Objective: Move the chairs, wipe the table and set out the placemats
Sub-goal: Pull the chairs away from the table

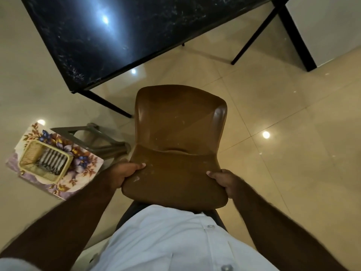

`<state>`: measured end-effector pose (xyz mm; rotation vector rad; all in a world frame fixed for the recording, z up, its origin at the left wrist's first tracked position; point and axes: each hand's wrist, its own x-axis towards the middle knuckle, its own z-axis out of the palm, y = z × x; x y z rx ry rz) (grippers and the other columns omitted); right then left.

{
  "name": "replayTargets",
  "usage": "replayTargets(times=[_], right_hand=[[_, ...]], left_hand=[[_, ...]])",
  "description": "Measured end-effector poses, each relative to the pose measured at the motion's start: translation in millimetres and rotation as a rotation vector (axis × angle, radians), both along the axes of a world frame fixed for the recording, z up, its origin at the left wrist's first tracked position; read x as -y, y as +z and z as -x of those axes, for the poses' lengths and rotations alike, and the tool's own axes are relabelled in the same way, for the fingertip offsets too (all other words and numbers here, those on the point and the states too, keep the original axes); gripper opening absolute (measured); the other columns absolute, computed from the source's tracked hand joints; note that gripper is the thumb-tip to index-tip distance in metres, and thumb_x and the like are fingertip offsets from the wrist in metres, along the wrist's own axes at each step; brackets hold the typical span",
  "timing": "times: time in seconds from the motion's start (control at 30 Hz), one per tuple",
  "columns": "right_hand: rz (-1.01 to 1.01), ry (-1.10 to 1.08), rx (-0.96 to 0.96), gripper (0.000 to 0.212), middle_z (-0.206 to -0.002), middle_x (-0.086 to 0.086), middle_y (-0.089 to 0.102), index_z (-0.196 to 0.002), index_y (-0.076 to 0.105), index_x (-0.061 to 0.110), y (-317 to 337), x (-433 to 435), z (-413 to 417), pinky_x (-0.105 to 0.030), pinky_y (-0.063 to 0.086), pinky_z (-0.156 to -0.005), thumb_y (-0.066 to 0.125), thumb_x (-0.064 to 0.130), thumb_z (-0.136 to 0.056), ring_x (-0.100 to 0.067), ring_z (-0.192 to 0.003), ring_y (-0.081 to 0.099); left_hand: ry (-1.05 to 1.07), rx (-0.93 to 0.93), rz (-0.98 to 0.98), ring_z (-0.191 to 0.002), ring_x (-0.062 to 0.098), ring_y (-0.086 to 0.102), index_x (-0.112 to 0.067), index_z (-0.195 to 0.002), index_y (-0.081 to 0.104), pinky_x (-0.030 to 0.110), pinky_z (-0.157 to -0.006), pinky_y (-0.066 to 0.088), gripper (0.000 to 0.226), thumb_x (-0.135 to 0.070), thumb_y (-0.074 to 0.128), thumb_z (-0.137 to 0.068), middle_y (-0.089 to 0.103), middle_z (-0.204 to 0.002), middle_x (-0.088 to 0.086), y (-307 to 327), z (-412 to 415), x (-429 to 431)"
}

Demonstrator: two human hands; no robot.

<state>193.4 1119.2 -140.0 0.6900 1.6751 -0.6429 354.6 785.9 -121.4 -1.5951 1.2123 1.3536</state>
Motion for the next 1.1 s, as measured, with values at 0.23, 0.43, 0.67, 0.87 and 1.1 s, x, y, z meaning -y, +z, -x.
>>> replayTargets(times=[0.23,0.43,0.67,0.87,1.1], right_hand=[[-0.033,0.103,-0.037,0.059,-0.137,-0.019,0.071,-0.147,0.06,0.006,24.1,5.7,36.8,-0.054,0.055,-0.104,0.079,0.04,-0.102,-0.034,-0.099,0.068],[-0.123,0.226,-0.081,0.052,-0.116,-0.017,0.072,-0.136,0.063,0.002,49.7,7.1,104.0,-0.038,0.054,-0.067,0.079,0.038,-0.101,-0.032,-0.089,0.071],[-0.137,0.303,-0.114,0.043,-0.1,-0.014,0.07,-0.127,0.066,0.003,74.5,-14.4,172.9,-0.032,0.047,-0.058,0.078,0.036,-0.102,-0.028,-0.083,0.07],[-0.072,0.415,-0.183,0.032,-0.09,-0.012,0.063,-0.124,0.064,0.001,100.1,-34.3,270.4,-0.031,0.04,-0.053,0.073,0.026,-0.107,-0.024,-0.073,0.061],[0.009,0.433,-0.258,0.032,-0.102,-0.019,0.073,-0.114,0.071,0.004,91.5,-31.1,377.5,-0.034,0.059,-0.068,0.079,0.031,-0.099,-0.033,-0.084,0.072]], left_hand=[[-0.04,-0.02,0.116,-0.073,0.024,0.068,-0.01,-0.1,0.061,0.029,-0.049,0.054,0.022,-0.023,0.079,-0.102,0.068,-0.088,0.01,29.5,31.7,2.4],[-0.114,-0.054,0.132,-0.073,0.024,0.064,-0.001,-0.111,0.065,0.035,-0.057,0.044,0.025,-0.022,0.077,-0.103,0.066,-0.089,0.012,56.6,74.1,5.9],[-0.021,-0.082,0.15,-0.074,0.029,0.067,-0.003,-0.1,0.065,0.035,-0.062,0.05,0.019,-0.019,0.076,-0.103,0.07,-0.092,0.017,79.7,126.1,-27.5],[0.139,-0.13,0.194,-0.072,0.027,0.061,0.0,-0.109,0.067,0.035,-0.062,0.047,0.019,-0.017,0.074,-0.104,0.069,-0.095,0.019,110.7,187.1,-78.4],[0.273,-0.324,0.273,-0.092,0.033,0.063,0.007,-0.13,0.067,0.04,-0.083,0.051,0.033,-0.017,0.064,-0.108,0.066,-0.11,0.025,150.1,239.7,-128.4]])
